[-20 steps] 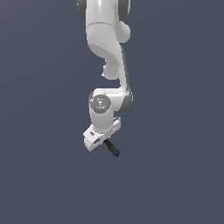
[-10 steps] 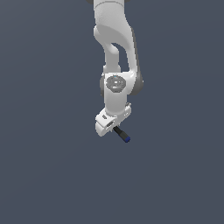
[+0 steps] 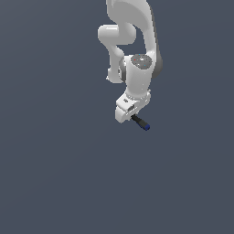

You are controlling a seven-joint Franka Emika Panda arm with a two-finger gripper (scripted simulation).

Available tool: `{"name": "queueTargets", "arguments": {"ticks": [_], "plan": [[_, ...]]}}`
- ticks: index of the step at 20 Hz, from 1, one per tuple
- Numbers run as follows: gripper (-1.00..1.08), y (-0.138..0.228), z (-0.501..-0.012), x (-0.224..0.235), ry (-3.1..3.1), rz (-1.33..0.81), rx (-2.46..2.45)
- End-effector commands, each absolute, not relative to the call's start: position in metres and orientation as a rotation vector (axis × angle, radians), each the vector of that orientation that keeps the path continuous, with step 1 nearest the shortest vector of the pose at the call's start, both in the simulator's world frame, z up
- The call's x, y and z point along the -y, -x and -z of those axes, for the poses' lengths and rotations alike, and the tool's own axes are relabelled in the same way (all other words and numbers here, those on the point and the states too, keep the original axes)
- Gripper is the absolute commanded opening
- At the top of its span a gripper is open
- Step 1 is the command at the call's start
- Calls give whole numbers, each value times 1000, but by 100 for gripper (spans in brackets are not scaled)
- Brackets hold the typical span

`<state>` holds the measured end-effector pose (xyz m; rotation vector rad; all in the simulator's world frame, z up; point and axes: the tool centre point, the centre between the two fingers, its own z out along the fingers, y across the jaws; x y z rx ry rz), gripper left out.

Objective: Pick up the object and move it to a goal position.

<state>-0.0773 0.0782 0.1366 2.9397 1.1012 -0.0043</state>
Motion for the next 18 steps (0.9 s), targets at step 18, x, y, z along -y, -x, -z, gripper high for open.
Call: {"name": "queueTargets", "arguments": {"ticks": [18], "plan": [[-100,180,-221,-184,-2940,1,-1101]]}}
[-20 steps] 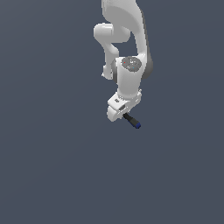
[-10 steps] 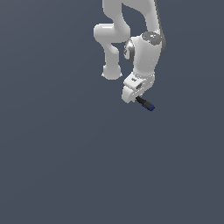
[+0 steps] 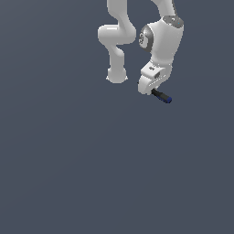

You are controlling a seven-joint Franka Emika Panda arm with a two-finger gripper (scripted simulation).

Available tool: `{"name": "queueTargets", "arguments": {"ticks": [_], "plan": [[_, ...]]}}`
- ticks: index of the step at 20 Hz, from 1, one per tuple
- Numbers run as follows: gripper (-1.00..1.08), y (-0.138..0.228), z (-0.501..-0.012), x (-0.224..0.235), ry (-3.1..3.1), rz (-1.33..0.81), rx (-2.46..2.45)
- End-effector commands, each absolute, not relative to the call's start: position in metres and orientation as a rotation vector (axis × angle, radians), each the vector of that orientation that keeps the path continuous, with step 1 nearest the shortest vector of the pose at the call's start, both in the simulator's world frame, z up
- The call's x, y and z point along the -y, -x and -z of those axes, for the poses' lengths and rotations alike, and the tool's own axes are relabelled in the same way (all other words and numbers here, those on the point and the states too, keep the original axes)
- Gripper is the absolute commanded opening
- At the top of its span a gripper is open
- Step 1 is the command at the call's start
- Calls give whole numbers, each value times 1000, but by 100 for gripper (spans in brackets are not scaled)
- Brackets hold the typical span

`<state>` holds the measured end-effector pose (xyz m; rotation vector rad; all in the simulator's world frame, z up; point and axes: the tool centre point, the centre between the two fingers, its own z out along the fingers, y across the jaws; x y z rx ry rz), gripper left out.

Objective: Pick up the object and move it to a goal position.

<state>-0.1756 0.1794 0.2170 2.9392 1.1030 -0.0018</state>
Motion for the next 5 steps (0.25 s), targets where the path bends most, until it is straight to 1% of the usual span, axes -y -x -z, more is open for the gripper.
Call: {"name": "queueTargets", "arguments": {"ticks": [1,5], "plan": [[-100,182,-223,-186,-2941,1,-1102],[-100,185,-226,-190,-2941,1,-1102]]}}
